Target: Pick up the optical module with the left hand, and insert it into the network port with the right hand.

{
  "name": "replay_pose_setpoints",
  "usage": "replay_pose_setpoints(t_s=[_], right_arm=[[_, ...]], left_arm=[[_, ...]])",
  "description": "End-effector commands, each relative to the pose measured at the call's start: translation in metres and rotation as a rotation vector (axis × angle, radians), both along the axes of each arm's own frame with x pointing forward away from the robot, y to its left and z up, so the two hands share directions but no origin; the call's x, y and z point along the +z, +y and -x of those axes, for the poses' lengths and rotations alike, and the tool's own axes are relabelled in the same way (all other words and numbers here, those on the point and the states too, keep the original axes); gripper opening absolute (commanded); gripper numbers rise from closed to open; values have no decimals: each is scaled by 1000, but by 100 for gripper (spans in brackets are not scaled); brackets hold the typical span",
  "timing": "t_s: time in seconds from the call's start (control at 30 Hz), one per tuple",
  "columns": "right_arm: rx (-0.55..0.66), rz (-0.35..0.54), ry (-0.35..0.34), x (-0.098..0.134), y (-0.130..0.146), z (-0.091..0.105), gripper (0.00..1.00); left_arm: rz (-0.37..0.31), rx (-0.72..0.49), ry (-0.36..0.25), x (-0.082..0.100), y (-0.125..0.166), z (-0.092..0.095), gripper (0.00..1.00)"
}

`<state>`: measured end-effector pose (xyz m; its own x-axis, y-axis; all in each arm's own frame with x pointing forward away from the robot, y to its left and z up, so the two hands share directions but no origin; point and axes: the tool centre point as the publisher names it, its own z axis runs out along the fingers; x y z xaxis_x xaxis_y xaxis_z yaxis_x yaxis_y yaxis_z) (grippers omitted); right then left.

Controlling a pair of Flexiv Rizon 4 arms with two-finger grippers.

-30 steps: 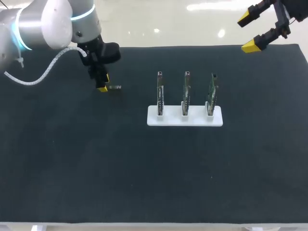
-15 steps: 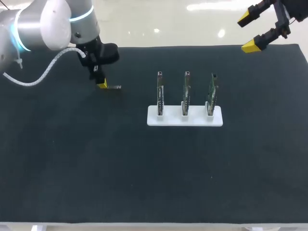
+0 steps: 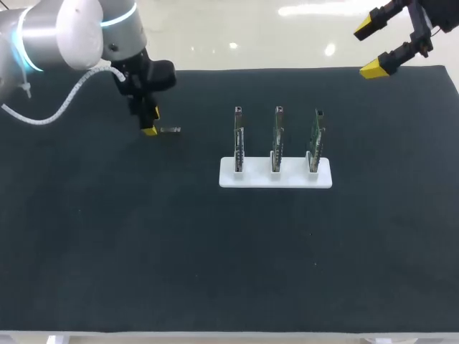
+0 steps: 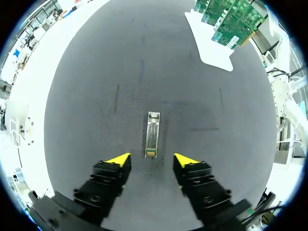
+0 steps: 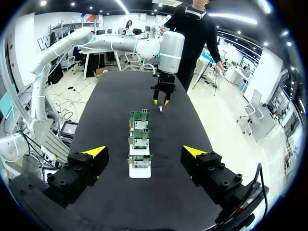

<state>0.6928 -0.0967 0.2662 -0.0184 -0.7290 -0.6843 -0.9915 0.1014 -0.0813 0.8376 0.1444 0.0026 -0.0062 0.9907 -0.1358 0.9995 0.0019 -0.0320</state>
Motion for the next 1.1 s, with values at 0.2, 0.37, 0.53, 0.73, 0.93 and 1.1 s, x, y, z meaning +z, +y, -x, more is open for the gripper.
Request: replay_pose_setpoints(t_s=[0.2,0.37,0.53,0.73,0.93,1.1], right_arm=[[0,-2,-1,0,0,0,100],[0,-2,-1,0,0,0,100],[0,-2,-1,0,0,0,100],[0,-2,-1,0,0,0,100],[0,-2,-1,0,0,0,100],[0,-2,-1,0,0,0,100]], left_arm=[[-4,3,5,-3,-5,-2,100],[-6,5,3,-7,-7,-1,100],[-7,-3,-4,-10,-8,-1,95],[-14,-7,-6,-14,-5,1,70],[-20,-5,-12,-20,-1,1,24],[-13,-6,-16,-19,-1,1,0]])
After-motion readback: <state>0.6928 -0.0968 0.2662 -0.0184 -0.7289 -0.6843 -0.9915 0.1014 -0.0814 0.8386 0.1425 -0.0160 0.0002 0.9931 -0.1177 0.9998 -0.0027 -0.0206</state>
